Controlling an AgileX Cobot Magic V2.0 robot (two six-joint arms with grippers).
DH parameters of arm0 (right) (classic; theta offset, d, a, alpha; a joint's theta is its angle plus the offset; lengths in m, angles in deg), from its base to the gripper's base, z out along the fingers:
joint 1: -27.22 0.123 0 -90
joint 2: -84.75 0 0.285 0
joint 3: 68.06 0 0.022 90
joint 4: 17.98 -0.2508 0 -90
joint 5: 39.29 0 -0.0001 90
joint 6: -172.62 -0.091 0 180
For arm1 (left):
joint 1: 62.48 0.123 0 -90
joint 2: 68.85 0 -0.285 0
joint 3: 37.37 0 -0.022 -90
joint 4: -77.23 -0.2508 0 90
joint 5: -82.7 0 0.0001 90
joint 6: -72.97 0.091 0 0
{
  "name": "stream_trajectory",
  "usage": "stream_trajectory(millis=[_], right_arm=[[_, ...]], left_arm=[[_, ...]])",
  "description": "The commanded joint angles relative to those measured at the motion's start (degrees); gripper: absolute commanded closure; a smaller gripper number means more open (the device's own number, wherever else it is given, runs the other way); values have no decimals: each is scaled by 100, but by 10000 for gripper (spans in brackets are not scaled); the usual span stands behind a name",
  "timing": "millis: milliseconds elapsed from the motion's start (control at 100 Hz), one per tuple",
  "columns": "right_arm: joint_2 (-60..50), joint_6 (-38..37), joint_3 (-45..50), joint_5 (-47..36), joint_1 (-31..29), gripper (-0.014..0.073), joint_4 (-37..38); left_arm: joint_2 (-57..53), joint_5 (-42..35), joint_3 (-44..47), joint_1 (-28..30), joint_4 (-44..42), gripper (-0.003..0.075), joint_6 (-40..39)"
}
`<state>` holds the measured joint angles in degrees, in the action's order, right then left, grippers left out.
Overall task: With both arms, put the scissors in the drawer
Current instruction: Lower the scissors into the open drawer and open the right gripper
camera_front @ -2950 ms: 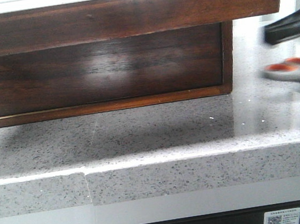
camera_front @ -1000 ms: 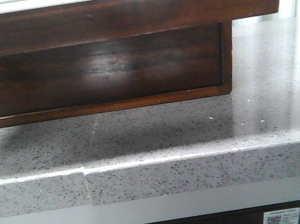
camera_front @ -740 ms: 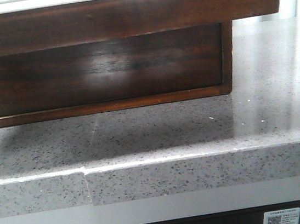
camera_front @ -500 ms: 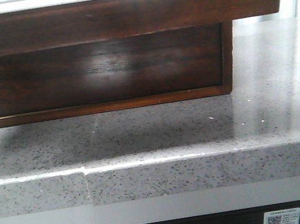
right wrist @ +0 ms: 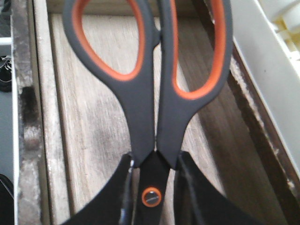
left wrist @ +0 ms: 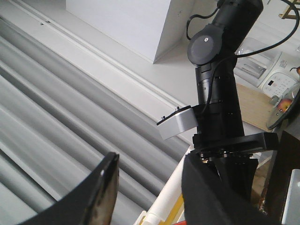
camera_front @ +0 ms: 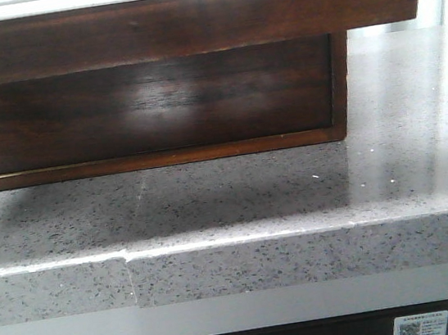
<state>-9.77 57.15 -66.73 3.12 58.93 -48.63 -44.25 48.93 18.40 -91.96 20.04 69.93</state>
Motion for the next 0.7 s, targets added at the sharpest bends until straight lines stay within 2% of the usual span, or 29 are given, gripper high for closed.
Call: stream_trajectory(millis=[0,100,340,690], right_arm=[[-126,37,-192,-379,15,662,-124],[-77,26,-192,-389,15,638,-124],[-5,14,-192,-429,15,437,-114],[-5,14,-192,-429,15,424,-114]], left_arm=[[53,-113,-187,-37,305,428,-97],[53,-113,-187,-37,305,428,-107],[53,-113,-187,-37,305,428,-106],[53,-113,-187,-37,305,427,-106]])
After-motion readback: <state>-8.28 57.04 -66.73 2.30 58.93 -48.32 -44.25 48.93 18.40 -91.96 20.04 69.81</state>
